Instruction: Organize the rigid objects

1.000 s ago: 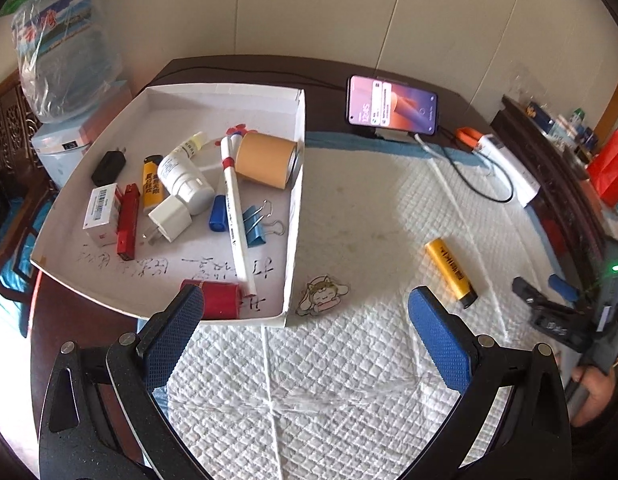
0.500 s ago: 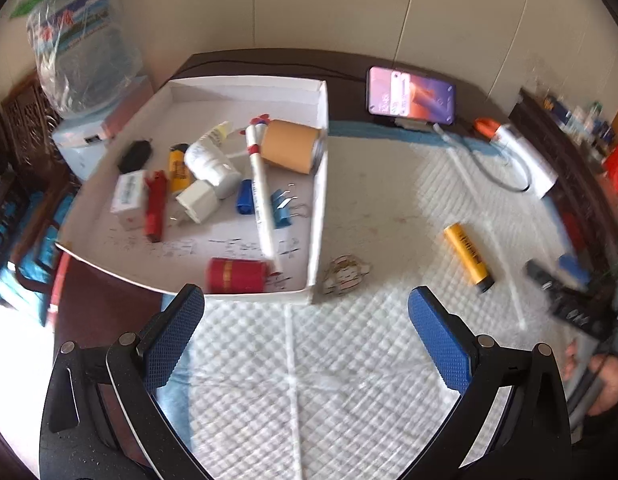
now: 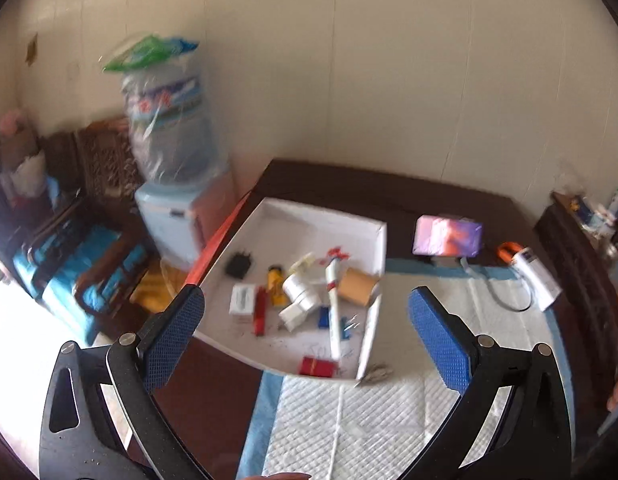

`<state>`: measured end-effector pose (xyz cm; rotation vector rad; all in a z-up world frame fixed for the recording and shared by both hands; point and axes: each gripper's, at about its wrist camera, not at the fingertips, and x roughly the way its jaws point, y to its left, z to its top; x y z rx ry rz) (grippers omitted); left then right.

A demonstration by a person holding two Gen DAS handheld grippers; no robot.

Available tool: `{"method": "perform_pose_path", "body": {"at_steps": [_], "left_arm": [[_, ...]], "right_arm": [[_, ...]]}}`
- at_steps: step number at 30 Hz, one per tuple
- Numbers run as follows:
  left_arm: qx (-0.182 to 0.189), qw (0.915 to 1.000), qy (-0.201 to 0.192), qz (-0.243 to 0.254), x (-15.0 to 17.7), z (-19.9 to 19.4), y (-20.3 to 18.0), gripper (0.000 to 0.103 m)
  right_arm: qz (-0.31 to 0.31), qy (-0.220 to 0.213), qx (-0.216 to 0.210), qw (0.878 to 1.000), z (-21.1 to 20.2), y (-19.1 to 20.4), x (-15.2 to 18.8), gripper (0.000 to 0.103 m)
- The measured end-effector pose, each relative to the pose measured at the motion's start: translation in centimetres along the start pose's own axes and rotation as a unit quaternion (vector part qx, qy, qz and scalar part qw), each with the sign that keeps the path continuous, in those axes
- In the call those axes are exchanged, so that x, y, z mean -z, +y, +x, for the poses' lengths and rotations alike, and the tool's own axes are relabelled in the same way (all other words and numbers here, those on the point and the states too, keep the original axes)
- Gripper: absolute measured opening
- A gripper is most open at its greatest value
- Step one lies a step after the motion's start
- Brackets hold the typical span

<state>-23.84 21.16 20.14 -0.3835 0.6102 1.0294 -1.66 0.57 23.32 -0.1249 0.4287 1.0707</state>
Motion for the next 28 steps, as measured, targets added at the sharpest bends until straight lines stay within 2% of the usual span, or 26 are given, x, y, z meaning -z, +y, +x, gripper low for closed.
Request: {"method": "perform_pose_path", "body": {"at_steps": [3,7,9,21,28], "left_arm": [[-0.02,0.9997,0.006,0.009,0.7,-0.1,-0.2,0.103],[-0.027,0.9996,0.005,0.009,1.1,-0.4,-0.2,0.103],[-0.027,0.9996,0.007,0.006,1.1,-0.4,-0.2,0.103],[-0.029,0.9995,0.008,0.008,1.0,-0.7,-0.4,0.103],[-0.013,0.9997,0.011,0.02,1.6,-0.2,-1.0,0.103]], "right_arm": [[-0.004,0.004,-0.012,1.0,-0.1,1.2,0.5,0.103],[0.008,0.052,-0.026,0.998,1.3,1.9,1.9,0.103],[0.014,0.061,-0.034,0.997,1.4,2.0,2.1,0.103],[0.019,0.055,-0.027,0.998,0.5,1.8,2.0,0.103],[0.027,0.064,-0.017,0.997,0.8,1.1,2.5,0.103]]}}
